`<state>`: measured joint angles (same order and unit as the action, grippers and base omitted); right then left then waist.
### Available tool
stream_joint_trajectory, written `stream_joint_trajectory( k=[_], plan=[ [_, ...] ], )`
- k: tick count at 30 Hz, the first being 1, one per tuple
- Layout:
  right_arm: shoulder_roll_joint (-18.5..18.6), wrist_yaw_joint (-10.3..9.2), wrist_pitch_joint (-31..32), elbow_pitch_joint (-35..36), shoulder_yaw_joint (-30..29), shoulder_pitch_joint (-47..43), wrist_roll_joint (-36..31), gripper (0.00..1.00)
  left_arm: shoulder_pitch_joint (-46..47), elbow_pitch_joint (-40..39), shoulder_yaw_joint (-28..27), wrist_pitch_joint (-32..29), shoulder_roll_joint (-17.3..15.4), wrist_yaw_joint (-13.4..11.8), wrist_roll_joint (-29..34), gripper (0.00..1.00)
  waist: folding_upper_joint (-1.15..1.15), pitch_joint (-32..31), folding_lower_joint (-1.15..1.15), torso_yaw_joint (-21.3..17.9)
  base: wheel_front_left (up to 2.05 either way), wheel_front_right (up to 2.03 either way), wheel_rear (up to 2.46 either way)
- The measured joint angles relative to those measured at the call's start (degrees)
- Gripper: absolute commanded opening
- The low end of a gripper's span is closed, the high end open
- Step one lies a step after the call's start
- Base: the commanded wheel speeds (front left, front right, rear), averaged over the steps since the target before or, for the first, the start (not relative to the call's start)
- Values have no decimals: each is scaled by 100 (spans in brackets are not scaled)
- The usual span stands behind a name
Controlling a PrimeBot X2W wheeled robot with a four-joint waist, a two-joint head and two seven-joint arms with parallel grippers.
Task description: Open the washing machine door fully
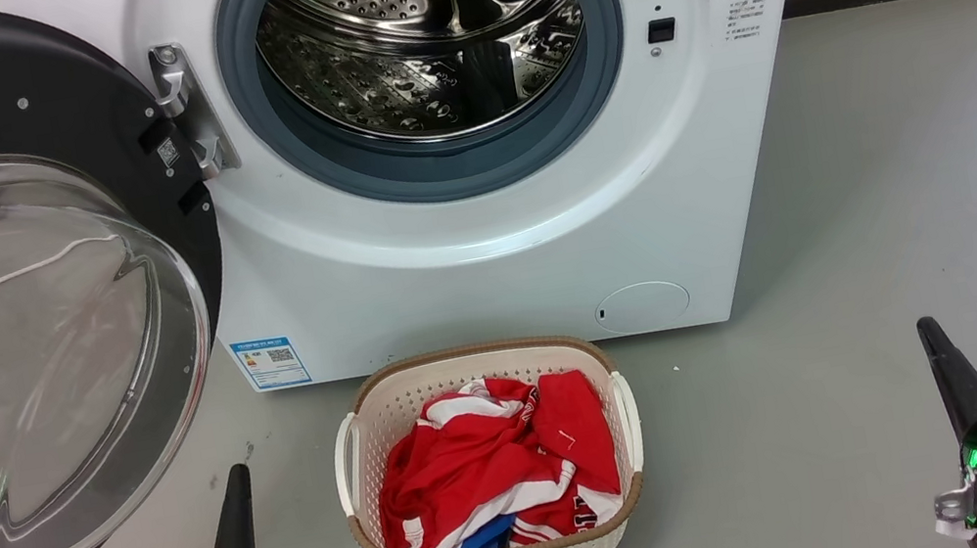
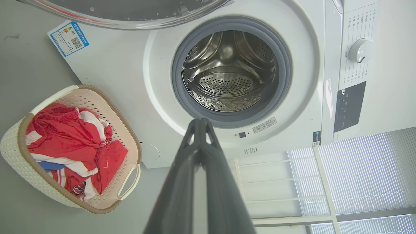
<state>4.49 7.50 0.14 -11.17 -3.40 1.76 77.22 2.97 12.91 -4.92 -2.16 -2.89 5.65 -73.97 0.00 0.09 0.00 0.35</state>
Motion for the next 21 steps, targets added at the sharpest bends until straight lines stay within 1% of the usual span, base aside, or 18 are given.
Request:
stream_joint_trajectory(
  k=[21],
  plan=[
    [-4,0,282,-160,-64,210,948,0,189,60,-93,-252,0,99,-1031,0,0,5,0,-19,0,0,0]
  ],
)
